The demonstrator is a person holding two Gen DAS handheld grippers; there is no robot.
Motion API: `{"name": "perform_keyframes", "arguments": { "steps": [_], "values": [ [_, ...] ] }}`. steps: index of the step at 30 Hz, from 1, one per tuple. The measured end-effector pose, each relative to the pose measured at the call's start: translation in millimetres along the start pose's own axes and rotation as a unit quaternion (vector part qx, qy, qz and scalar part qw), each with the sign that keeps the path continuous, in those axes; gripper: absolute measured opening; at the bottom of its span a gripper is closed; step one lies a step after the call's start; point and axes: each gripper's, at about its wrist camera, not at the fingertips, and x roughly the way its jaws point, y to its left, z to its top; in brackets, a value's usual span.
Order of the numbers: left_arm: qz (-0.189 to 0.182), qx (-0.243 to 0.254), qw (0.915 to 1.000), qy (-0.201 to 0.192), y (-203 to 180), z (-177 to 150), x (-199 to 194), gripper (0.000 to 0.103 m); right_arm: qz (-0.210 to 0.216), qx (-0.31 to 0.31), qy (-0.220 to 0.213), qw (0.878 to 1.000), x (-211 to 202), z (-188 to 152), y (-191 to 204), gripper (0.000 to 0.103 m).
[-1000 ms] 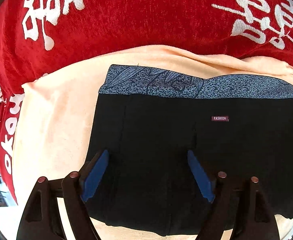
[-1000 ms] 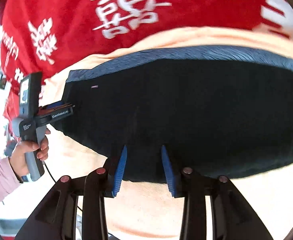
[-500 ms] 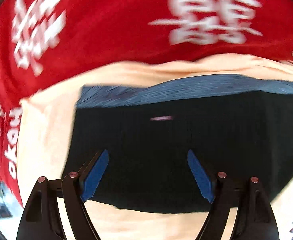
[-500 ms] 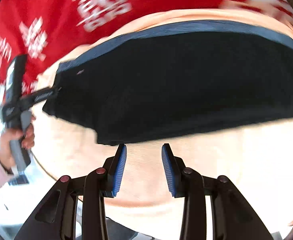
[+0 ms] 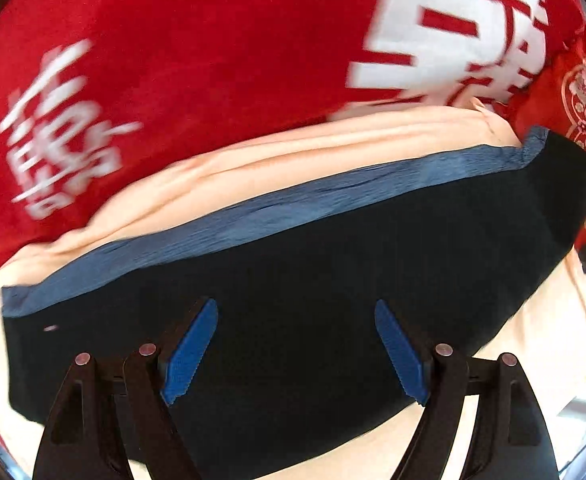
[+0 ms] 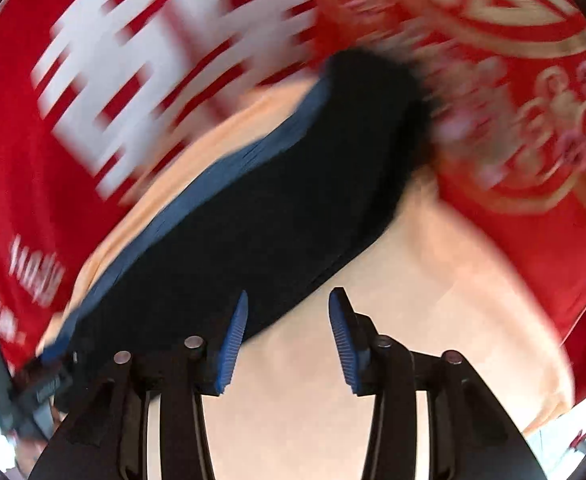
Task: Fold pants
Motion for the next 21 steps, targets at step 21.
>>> {"name": "perform_keyframes", "arguments": {
  "steps": [21],
  "values": [
    [0.036,0.017,0.9992,0.006,-71,12,44,0.082,-0.024,-0.068,-0.066,0.995,-32,30,-39,0.024]
  ]
}}
